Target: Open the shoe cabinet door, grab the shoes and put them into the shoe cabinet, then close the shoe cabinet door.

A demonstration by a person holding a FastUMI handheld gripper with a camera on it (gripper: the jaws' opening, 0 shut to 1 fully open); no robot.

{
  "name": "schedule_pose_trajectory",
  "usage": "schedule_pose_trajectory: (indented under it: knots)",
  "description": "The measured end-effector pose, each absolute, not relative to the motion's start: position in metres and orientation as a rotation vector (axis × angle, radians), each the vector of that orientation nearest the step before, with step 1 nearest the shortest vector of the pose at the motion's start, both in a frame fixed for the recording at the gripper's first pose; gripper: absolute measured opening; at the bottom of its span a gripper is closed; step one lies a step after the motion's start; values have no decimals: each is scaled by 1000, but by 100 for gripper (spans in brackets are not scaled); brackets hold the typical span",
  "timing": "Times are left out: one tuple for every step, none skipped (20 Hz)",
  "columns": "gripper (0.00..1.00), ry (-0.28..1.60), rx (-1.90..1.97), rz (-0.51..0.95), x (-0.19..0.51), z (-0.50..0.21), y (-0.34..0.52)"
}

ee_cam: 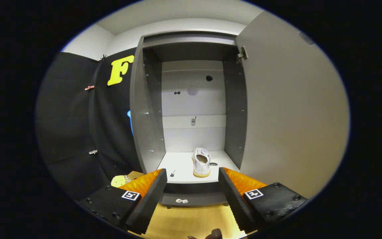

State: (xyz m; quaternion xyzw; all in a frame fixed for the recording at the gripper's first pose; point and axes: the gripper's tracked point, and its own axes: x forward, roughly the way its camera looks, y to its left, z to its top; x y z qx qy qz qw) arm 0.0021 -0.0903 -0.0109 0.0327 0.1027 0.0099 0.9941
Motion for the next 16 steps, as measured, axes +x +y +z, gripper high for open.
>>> schedule_pose_trajectory:
  knots:
    - [98, 193, 71, 14, -13, -3, -96]
    - [98, 178, 76, 8, -28, 4, -102]
    - [98, 162, 77, 4, -43, 11, -107]
    - [98, 144, 73, 0, -58, 18, -114]
    - [98, 123, 69, -6, -73, 25, -122]
    - [98, 107, 69, -10, -87, 32, -130]
    - [98, 86, 72, -13, -102, 40, -140]
    - [98, 72, 72, -15, -116, 47, -153]
    - [98, 68, 68, -19, -130, 51, -167]
    - [98, 67, 62, -23, -143, 54, -182]
    - [98, 59, 62, -29, -155, 59, -198]
    - [98, 48, 67, -32, -160, 64, -213]
    - [98, 40, 72, -37, -164, 66, -229]
    - [98, 32, 72, -47, -169, 64, -246]
    - [98, 26, 70, -59, -173, 64, -263]
    - [97, 25, 66, -70, -176, 63, -279]
